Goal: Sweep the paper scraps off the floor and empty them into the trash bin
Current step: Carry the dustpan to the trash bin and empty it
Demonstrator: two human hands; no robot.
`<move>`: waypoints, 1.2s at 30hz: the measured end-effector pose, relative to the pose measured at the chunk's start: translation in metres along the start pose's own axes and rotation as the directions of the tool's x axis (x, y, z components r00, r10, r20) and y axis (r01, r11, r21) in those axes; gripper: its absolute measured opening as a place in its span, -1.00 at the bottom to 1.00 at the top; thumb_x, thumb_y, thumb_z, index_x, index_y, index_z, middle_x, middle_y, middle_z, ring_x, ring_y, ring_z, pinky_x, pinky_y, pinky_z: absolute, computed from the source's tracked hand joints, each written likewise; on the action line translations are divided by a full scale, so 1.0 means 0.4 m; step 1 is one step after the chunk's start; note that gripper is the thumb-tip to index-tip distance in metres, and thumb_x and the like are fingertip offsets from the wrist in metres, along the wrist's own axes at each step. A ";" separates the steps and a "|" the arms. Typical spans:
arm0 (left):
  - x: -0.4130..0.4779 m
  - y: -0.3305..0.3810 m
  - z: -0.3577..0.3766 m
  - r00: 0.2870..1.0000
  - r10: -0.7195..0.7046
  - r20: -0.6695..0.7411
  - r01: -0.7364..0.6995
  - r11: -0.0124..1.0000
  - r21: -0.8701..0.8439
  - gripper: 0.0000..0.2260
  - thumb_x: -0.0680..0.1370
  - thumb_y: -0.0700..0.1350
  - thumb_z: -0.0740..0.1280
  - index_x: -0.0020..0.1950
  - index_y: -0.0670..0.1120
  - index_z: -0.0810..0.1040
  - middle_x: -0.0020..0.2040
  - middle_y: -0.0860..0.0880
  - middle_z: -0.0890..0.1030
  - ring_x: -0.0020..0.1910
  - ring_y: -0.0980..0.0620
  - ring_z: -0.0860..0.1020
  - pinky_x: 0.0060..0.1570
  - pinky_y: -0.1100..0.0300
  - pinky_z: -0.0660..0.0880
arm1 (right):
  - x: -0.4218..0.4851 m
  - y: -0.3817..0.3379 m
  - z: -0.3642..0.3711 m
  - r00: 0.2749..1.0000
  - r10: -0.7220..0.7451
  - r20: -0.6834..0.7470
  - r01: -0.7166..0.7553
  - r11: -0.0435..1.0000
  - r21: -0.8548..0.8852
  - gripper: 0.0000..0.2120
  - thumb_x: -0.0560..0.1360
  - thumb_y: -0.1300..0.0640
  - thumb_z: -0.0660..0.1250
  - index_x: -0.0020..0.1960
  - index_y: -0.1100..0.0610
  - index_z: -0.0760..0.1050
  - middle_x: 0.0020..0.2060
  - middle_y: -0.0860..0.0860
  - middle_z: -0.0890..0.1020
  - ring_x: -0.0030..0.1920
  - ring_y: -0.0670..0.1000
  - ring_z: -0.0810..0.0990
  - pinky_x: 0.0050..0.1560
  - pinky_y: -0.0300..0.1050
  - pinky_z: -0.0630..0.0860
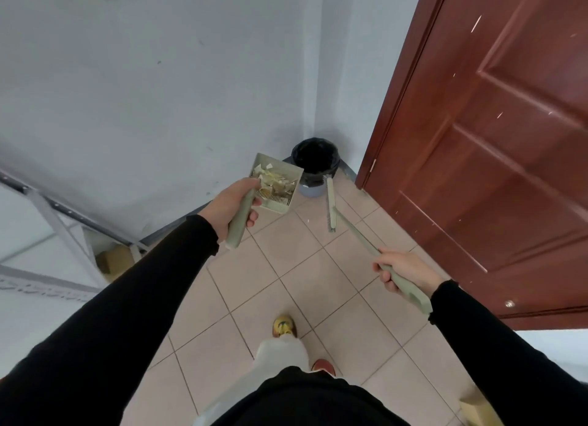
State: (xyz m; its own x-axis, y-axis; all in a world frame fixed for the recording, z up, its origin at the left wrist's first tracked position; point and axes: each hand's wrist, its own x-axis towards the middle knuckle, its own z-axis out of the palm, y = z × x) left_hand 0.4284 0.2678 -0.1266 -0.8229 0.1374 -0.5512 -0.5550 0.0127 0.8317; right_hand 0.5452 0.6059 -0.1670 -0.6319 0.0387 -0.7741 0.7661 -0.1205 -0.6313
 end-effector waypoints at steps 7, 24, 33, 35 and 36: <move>0.230 0.108 0.059 0.990 0.076 0.121 -0.104 0.964 0.246 -0.66 0.50 0.11 0.33 0.12 -0.11 0.53 -0.08 -0.11 0.49 -0.53 0.05 0.33 -0.54 0.23 0.28 | 0.120 -0.137 -0.019 1.000 0.008 -0.025 -0.007 0.999 0.054 -0.86 0.57 0.33 0.19 0.07 0.23 0.49 -0.37 0.06 0.50 -0.57 -0.11 0.37 -0.65 -0.30 0.27; 0.529 0.132 0.335 0.972 -0.013 0.233 -0.231 0.082 0.969 -0.66 0.52 0.18 0.29 0.16 -0.01 0.43 -0.14 -0.01 0.53 -0.21 0.03 0.51 -0.31 0.16 0.44 | 0.319 -0.307 -0.188 0.998 0.061 -0.011 -0.061 0.997 0.038 -0.72 0.56 0.30 0.22 0.26 0.27 0.42 -0.32 0.06 0.55 -0.54 -0.09 0.41 -0.58 -0.28 0.32; 0.537 -0.003 0.461 0.978 -0.135 0.160 -0.198 -0.350 0.915 -0.55 0.50 0.17 0.35 0.28 -0.04 0.44 0.01 -0.03 0.53 -0.15 -0.03 0.53 -0.26 0.12 0.48 | 0.374 -0.353 -0.240 0.996 0.063 0.055 -0.067 0.996 0.067 -0.74 0.52 0.29 0.25 0.18 0.08 0.48 -0.37 0.04 0.57 -0.54 -0.08 0.42 -0.57 -0.27 0.32; 0.530 -0.028 0.477 0.977 -0.173 0.129 -0.191 -0.416 0.889 -0.54 0.51 0.14 0.37 0.32 -0.05 0.44 0.15 -0.07 0.55 -0.10 -0.05 0.56 -0.26 0.12 0.45 | 0.380 -0.358 -0.241 0.996 0.055 0.064 -0.060 0.995 0.077 -0.81 0.52 0.30 0.25 0.11 0.15 0.49 -0.39 0.03 0.57 -0.55 -0.08 0.42 -0.57 -0.27 0.31; 0.525 -0.040 0.483 0.975 -0.190 0.115 -0.190 -0.448 0.874 -0.55 0.52 0.11 0.37 0.33 -0.07 0.44 0.20 -0.08 0.55 -0.07 -0.05 0.59 -0.25 0.13 0.45 | 0.382 -0.360 -0.241 0.996 0.054 0.067 -0.059 0.996 0.074 -0.85 0.52 0.30 0.24 0.06 0.17 0.49 -0.38 0.04 0.56 -0.55 -0.08 0.42 -0.57 -0.27 0.31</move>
State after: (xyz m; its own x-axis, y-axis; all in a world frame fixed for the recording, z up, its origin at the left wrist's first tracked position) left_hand 0.2877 0.4877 -0.2429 -0.6829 0.2451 -0.6882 0.5107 0.8337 -0.2100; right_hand 0.3495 0.7250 -0.1988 -0.5960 -0.0341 -0.8023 0.7912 -0.1955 -0.5795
